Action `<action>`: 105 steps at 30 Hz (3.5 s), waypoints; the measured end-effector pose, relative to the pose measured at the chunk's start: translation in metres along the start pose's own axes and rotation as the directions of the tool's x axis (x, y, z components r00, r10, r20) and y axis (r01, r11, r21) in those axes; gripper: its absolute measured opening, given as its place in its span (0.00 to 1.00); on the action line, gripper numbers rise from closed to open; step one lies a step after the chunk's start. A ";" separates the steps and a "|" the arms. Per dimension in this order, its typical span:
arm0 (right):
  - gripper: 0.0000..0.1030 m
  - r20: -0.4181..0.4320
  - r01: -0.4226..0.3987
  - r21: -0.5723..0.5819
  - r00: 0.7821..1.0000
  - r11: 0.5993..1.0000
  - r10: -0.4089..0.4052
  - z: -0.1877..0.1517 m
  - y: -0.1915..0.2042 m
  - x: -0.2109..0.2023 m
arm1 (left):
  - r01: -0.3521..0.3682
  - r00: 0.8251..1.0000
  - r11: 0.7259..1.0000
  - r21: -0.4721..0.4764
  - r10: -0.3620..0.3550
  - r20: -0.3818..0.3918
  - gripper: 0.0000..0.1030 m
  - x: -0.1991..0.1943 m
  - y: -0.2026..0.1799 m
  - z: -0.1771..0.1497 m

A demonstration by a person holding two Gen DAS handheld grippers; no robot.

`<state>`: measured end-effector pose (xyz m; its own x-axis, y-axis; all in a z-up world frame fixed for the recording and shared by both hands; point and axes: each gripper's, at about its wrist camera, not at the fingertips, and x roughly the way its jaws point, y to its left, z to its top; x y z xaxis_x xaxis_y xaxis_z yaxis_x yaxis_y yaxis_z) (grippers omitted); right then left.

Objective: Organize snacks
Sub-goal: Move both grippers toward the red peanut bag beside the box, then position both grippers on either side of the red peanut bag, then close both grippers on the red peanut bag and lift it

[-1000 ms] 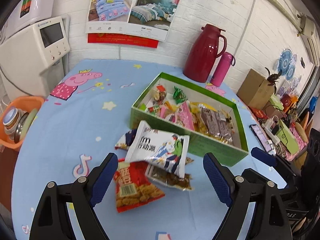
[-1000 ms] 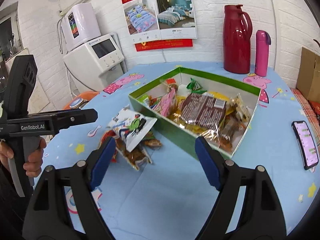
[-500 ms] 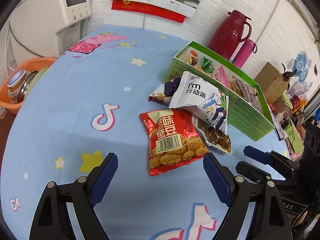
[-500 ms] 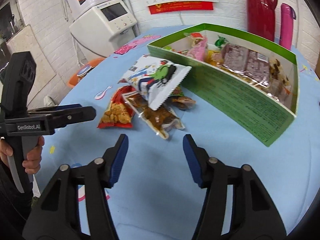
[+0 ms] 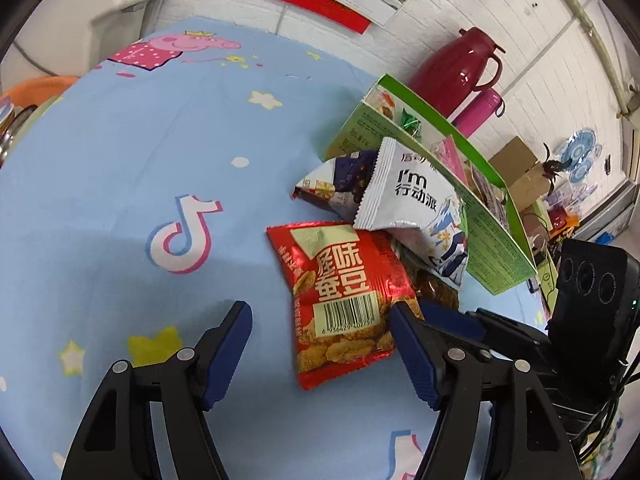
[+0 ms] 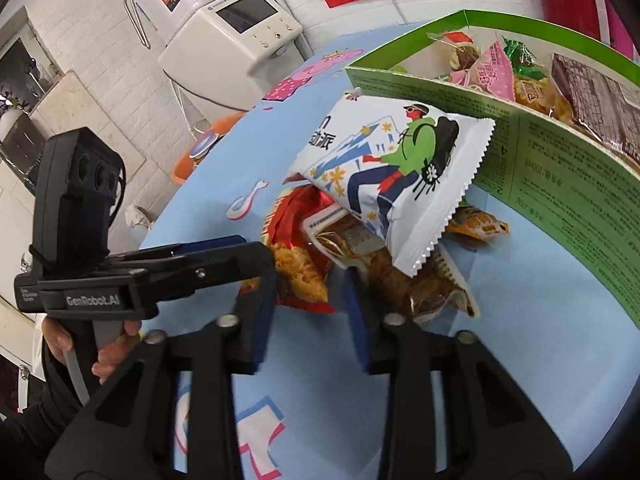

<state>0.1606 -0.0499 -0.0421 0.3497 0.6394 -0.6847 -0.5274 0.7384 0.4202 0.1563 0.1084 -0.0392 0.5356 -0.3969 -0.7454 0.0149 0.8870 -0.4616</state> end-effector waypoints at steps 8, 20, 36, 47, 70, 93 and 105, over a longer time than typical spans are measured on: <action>0.14 -0.034 -0.013 0.006 0.999 1.000 0.014 -0.032 -0.002 -0.030 | 0.051 0.998 0.994 0.095 -0.046 -0.053 0.46 -0.001 -0.031 -0.031; 0.34 -0.040 0.003 0.001 0.999 1.000 -0.003 -0.078 -0.008 -0.070 | 0.128 0.987 0.989 0.075 -0.119 -0.108 0.57 -0.007 -0.051 -0.057; 0.35 -0.025 -0.042 -0.032 0.999 0.999 0.041 -0.050 -0.003 -0.048 | 0.203 0.973 0.977 0.058 -0.195 -0.121 0.57 0.002 -0.047 -0.051; 0.16 -0.001 -0.088 -0.050 0.996 0.995 0.088 -0.056 0.015 -0.072 | 0.164 0.986 0.972 0.168 -0.159 -0.042 0.23 -0.029 -0.080 -0.059; 0.30 0.006 -0.116 0.059 0.993 0.991 0.116 -0.063 -0.014 -0.093 | 0.224 0.954 0.974 0.016 -0.216 -0.208 0.56 -0.024 -0.041 -0.090; 0.25 0.045 -0.151 0.128 0.988 0.980 0.147 -0.036 -0.012 -0.085 | 0.133 0.988 0.977 0.169 -0.118 -0.098 0.43 -0.019 -0.089 -0.087; 0.01 0.129 -0.147 0.015 0.981 0.989 0.144 -0.008 0.005 -0.115 | 0.195 0.981 0.959 0.204 -0.192 -0.031 0.19 -0.029 -0.116 -0.049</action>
<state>0.1118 -0.1220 0.0343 0.3672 0.7614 -0.5343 -0.5617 0.6393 0.5251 0.0978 0.0055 0.0129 0.4963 -0.5673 -0.6572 0.2911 0.8219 -0.4896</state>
